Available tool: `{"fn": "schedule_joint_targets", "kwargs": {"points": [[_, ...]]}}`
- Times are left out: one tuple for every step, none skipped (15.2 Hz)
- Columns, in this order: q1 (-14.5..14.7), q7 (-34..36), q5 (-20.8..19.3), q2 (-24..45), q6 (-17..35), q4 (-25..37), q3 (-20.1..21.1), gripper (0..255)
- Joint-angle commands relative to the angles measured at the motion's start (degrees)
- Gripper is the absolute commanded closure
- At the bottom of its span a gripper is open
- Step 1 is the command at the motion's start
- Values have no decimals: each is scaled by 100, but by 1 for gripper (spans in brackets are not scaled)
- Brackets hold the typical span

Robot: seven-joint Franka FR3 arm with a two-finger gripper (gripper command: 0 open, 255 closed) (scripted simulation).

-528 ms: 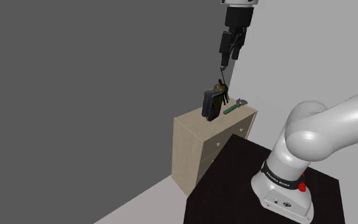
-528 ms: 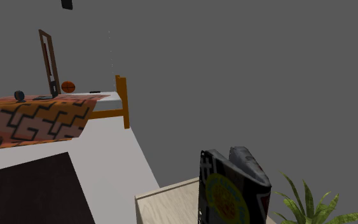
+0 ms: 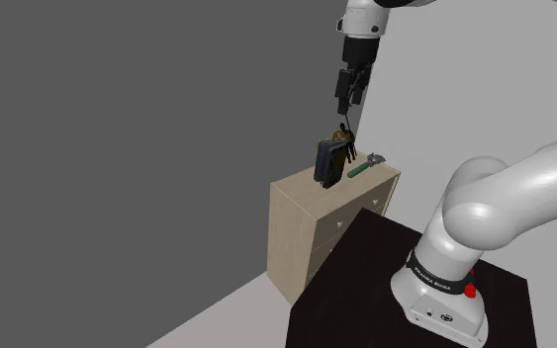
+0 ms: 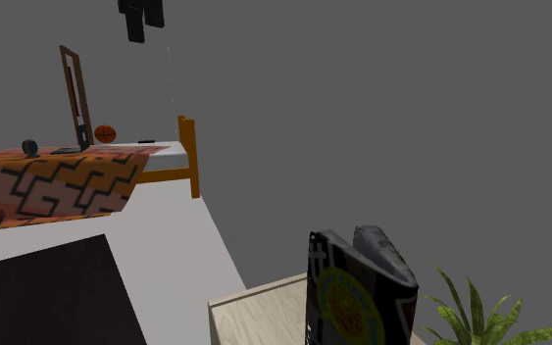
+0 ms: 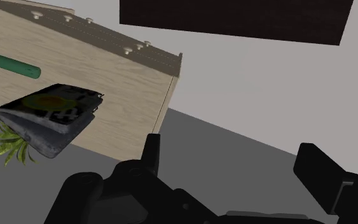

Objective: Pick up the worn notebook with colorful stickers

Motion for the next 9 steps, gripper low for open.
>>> {"fn": "schedule_joint_targets", "kwargs": {"points": [[-51,-250,-120,185,296,-83,-225,0],[-72,-360,-167,299,450,-116,-327,0],[-89,-470,-211,420,605,-140,-431,0],[-105,-579,-251,549,759,-156,-535,0],[-120,-690,-285,686,914,-165,-638,0],[-135,-802,-314,831,1068,-165,-740,0],[-145,-914,-338,983,1221,-157,-843,0],[-155,-1028,-355,1143,1372,-141,-944,0],[-163,-1144,-365,1309,1522,-118,-1045,0]]}}
